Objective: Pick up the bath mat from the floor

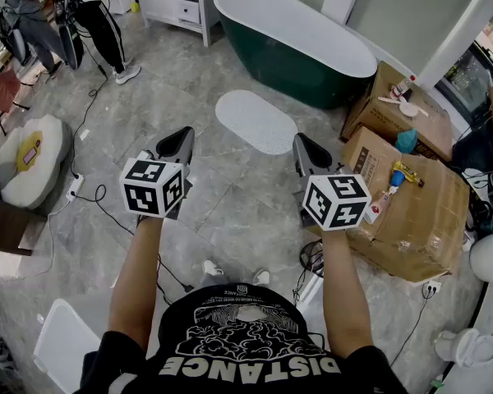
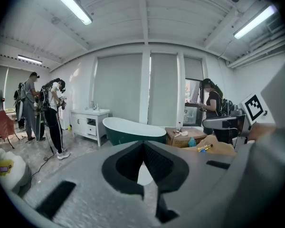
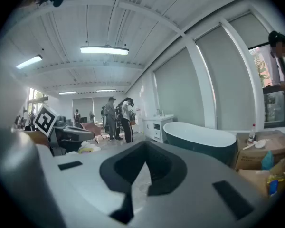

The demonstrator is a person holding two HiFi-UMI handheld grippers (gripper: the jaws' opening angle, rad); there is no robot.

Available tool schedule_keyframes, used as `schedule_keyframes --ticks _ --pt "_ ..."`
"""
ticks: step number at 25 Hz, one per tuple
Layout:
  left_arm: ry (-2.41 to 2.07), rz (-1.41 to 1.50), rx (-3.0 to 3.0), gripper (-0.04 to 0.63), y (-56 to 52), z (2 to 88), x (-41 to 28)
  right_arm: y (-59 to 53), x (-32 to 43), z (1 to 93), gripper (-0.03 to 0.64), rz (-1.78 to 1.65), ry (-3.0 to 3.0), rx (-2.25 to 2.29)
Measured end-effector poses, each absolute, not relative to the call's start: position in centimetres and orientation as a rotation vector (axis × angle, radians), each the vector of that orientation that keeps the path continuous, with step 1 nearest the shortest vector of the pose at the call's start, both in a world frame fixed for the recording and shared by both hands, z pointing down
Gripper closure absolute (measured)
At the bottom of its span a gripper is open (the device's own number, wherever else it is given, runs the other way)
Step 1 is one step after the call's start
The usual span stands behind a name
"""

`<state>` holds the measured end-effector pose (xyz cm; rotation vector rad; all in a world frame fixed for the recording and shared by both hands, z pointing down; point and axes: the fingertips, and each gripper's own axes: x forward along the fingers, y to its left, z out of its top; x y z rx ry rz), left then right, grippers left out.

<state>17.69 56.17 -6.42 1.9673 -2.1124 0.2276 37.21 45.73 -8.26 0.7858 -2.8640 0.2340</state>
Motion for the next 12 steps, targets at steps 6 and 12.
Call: schedule_keyframes --ticks 6,12 --pt "-2.110 0.199 1.994 0.591 57.1 -6.3 13.8 46.5 34.0 -8.0 0.612 0.240 -2.844 0.857" --pt "-2.079 0.169 2.045 0.551 57.0 -6.3 10.8 47.3 31.9 -7.7 0.572 0.222 -2.811 0.923"
